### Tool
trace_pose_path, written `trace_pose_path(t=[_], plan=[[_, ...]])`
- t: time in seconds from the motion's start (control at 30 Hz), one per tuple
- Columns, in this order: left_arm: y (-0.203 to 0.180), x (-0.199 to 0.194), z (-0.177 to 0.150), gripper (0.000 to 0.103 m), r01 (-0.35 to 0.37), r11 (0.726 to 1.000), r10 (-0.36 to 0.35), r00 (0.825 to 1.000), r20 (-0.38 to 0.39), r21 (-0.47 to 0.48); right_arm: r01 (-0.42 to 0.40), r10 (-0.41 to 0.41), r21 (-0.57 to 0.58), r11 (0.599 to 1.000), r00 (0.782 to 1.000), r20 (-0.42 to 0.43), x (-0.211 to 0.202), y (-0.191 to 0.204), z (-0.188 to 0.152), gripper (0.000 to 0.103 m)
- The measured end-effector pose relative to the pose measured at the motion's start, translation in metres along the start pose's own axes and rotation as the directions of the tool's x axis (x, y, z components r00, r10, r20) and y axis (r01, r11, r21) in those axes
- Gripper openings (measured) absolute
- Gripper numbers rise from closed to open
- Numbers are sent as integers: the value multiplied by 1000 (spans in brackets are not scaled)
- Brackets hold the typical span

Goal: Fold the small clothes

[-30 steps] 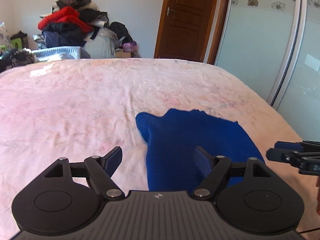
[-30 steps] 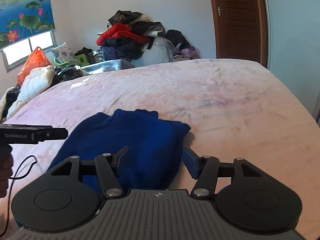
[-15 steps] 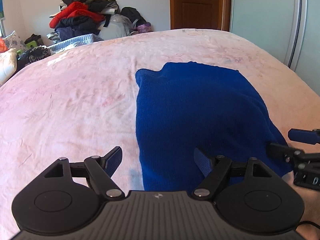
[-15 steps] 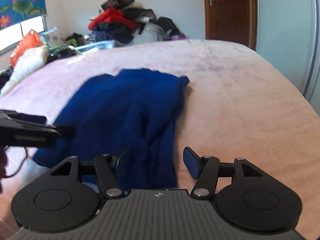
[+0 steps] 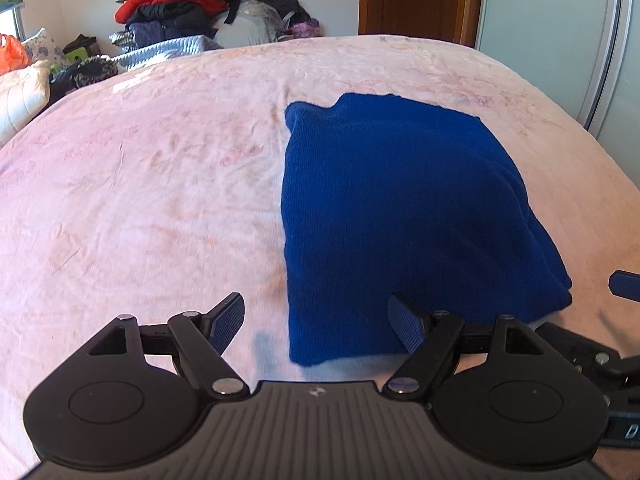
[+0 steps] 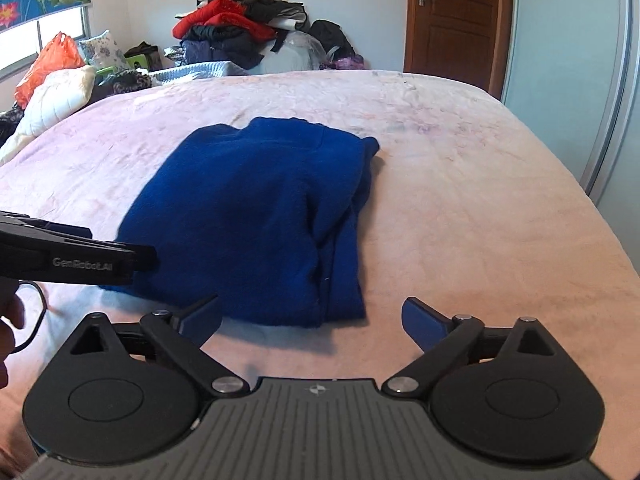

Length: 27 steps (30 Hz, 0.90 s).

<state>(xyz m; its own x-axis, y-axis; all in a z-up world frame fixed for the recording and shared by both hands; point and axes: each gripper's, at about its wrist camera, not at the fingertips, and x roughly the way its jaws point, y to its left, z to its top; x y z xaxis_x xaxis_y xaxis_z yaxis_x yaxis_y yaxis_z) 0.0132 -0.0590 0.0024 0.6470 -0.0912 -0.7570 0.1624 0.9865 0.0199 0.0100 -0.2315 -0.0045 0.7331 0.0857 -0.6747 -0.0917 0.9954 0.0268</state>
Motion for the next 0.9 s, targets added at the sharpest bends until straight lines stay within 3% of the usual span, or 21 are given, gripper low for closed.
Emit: trace_pose_path(t=[0.27, 0.47, 0.7, 0.9], plan=[[14, -6, -17, 84, 24, 998, -29, 997, -74, -64, 25, -25, -4, 1000, 997, -75, 1, 32, -8, 102], [17, -11, -30, 84, -52, 998, 49, 996, -77, -35, -3, 10, 73, 997, 996, -91, 3, 34, -16, 102], [23, -12, -38, 84, -59, 996, 51, 991, -126, -60, 23, -9, 124, 992, 993, -114, 2, 38, -16, 102], [26, -14, -46, 84, -96, 993, 89, 990, -107, -64, 25, -6, 131, 991, 990, -141, 5, 35, -20, 102]])
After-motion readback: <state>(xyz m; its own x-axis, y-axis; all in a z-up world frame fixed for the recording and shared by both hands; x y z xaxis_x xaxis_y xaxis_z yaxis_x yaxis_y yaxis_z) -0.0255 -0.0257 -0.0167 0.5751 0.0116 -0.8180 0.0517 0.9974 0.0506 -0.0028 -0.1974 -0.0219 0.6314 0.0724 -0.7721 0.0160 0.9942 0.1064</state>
